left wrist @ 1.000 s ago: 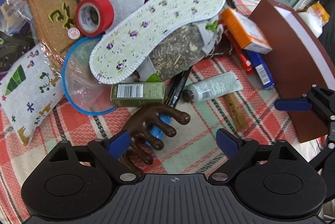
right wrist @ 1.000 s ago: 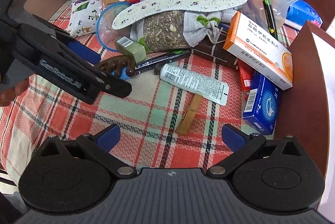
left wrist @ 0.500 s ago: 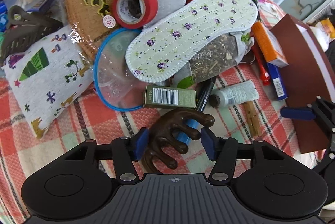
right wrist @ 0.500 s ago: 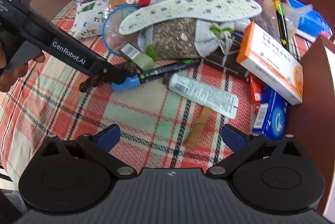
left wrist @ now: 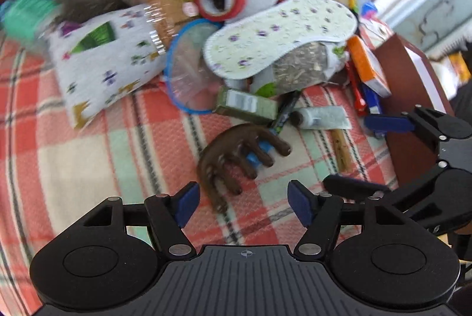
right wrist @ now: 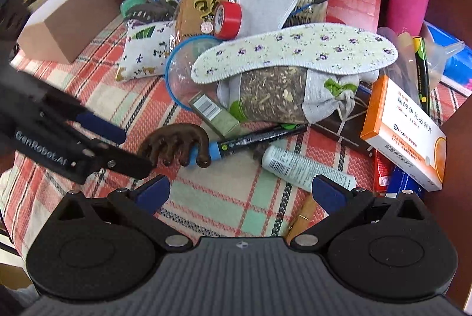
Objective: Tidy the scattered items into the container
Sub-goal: 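Close right tool on the brown comb while left tool grips it too, then carry the brown comb with both tools to the cardboard box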
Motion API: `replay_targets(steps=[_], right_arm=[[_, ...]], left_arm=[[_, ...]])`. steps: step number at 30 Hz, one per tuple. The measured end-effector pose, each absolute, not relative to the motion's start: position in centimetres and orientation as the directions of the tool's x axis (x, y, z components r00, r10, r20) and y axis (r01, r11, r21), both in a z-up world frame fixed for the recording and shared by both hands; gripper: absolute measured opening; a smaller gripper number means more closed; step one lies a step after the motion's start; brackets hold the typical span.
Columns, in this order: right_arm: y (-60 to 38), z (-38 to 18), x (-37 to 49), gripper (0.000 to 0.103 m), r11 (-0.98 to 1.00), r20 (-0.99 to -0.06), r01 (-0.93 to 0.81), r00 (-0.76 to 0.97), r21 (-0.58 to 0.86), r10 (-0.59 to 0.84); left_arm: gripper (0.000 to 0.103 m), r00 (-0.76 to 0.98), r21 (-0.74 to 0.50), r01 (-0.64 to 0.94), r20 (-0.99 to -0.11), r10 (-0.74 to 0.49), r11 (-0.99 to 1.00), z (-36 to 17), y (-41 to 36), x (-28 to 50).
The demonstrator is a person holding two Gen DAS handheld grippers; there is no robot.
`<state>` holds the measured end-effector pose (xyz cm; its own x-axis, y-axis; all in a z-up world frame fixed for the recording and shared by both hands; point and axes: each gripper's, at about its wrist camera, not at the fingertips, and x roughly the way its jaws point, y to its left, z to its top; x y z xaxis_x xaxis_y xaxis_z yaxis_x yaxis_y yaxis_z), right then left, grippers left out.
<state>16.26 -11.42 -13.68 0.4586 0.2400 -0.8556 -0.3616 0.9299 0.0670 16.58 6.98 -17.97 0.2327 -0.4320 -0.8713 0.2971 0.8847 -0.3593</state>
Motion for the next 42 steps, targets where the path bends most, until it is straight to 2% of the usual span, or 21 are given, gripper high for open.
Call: replay_targets(steps=[4,6,8,9,18,24,25,27,32,37,39,42], right_arm=[[-10.8,-13.9,16.5,0.093,0.919,-0.858,-0.389,0.451,0.059,0.246],[-10.6,-14.0,16.7,0.083,0.913,-0.856,-0.405,0.451,0.056,0.252],[-10.3,-14.2,17.1,0.069,0.909,-0.856,-0.414,0.451,0.049,0.251],[-10.2,-14.2,17.3,0.067,0.908,-0.857,-0.417,0.450,0.047,0.251],[-9.0,-15.0,18.6,0.056,0.886,-0.865,-0.459,0.417,0.063,0.278],[-8.3,-16.4,19.6,0.041,0.883,-0.884,-0.462,0.374,0.083,0.280],[-8.2,-16.6,19.8,0.039,0.883,-0.887,-0.462,0.367,0.090,0.282],[-8.1,-16.8,20.0,0.036,0.881,-0.888,-0.463,0.361,0.097,0.287],[-7.7,-17.5,20.8,0.031,0.886,-0.900,-0.457,0.347,0.083,0.263],[-8.0,-17.9,21.1,0.030,0.889,-0.903,-0.449,0.338,0.092,0.265],[-7.9,-17.8,20.9,0.015,0.888,-0.902,-0.449,0.337,0.098,0.271],[-8.0,-17.1,20.1,0.016,0.888,-0.897,-0.450,0.346,0.100,0.276]], left_arm=[[0.073,0.257,-0.371,0.211,-0.872,-0.417,0.904,-18.5,8.3,16.3],[0.071,0.266,-0.375,0.175,-0.872,-0.411,0.910,-18.8,8.6,16.3],[0.061,0.265,-0.381,0.143,-0.875,-0.406,0.914,-19.4,8.6,16.4],[0.060,0.265,-0.383,0.127,-0.876,-0.404,0.915,-19.6,8.7,16.5],[0.059,0.283,-0.402,0.045,-0.873,-0.397,0.915,-20.8,9.1,16.5],[0.034,0.270,-0.384,0.021,-0.887,-0.375,0.923,-21.2,9.3,17.1],[0.032,0.271,-0.374,0.024,-0.890,-0.366,0.927,-21.2,9.1,17.2],[0.038,0.274,-0.355,0.029,-0.896,-0.349,0.934,-21.1,8.7,17.4],[0.031,0.279,-0.276,0.090,-0.915,-0.291,0.957,-20.6,6.4,17.6],[0.028,0.272,-0.296,0.058,-0.914,-0.300,0.953,-20.9,6.5,17.9],[0.028,0.270,-0.304,0.046,-0.913,-0.305,0.952,-20.7,6.6,17.8],[0.019,0.271,-0.319,0.033,-0.909,-0.315,0.947,-20.4,6.7,17.2]])
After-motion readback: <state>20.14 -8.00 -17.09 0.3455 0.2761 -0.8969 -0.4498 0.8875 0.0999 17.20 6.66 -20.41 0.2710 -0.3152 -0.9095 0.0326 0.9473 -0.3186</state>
